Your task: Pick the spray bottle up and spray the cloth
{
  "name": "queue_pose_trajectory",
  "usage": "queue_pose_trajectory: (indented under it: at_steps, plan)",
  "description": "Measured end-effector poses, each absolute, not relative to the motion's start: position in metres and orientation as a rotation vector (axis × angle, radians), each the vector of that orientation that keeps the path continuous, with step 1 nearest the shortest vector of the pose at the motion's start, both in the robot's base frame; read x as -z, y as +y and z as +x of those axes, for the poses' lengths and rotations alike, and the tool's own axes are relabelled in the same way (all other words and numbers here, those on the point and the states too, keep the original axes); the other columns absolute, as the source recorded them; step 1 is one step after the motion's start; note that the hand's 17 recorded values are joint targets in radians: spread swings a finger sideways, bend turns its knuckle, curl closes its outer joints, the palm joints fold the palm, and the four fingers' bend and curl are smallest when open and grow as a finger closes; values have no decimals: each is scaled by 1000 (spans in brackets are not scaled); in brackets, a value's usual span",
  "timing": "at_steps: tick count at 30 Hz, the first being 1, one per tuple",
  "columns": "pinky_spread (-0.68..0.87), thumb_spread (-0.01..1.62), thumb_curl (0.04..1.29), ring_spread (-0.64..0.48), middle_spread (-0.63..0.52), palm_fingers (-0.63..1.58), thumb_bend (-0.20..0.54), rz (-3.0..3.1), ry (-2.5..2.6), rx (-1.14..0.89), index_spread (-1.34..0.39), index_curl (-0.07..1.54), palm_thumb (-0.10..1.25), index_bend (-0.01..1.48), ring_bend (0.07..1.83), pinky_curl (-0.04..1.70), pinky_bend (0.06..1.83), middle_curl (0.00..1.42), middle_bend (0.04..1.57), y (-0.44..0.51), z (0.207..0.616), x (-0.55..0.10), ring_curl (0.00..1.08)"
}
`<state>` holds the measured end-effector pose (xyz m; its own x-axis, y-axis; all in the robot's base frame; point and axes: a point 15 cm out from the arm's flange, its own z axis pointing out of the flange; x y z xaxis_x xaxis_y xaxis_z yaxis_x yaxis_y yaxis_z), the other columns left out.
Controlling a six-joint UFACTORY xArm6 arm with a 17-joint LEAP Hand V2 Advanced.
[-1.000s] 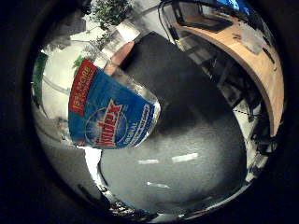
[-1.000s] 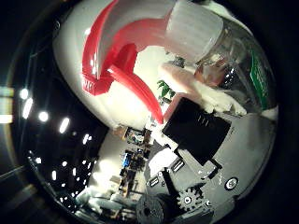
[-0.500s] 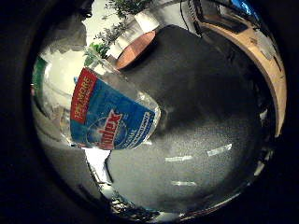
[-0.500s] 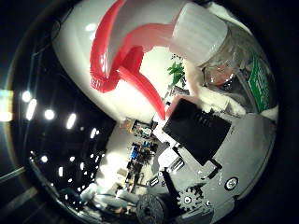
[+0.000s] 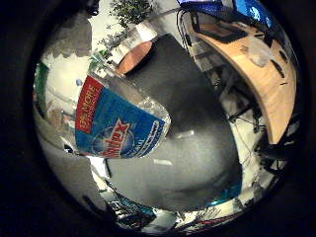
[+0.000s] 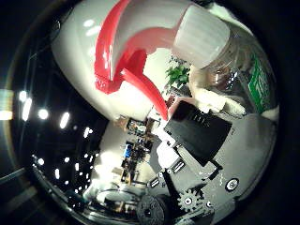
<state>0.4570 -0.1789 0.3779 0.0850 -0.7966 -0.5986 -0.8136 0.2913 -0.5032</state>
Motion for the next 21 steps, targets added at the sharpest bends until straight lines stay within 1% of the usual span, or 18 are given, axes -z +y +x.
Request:
queue_pose_trajectory:
  at_steps: [4, 7, 9, 15, 21]
  plan:
    - [-307, 470, 991, -203, -180, 1205, -17, -1556, 1690, 113, -274, 716, 1032, 1157, 1467, 605, 1322, 746, 1328, -168, 437, -425, 583]
    - [-302, 478, 996, -207, -180, 1204, -17, -1595, 1684, 286, -271, 714, 1032, 1161, 1459, 611, 1324, 747, 1329, -155, 432, -468, 586]
    - [-301, 493, 1002, -207, -179, 1206, -18, -1600, 1686, 384, -270, 711, 1025, 1161, 1459, 613, 1319, 747, 1328, -141, 427, -482, 588]
    - [-300, 524, 1008, -205, -179, 1205, -18, -1659, 1661, 657, -273, 710, 1020, 1154, 1456, 619, 1316, 748, 1329, -78, 421, -489, 589]
    - [-312, 542, 1010, -205, -179, 1207, -19, -1814, 1581, 760, -274, 711, 1009, 1152, 1458, 621, 1312, 748, 1327, 12, 427, -475, 589]
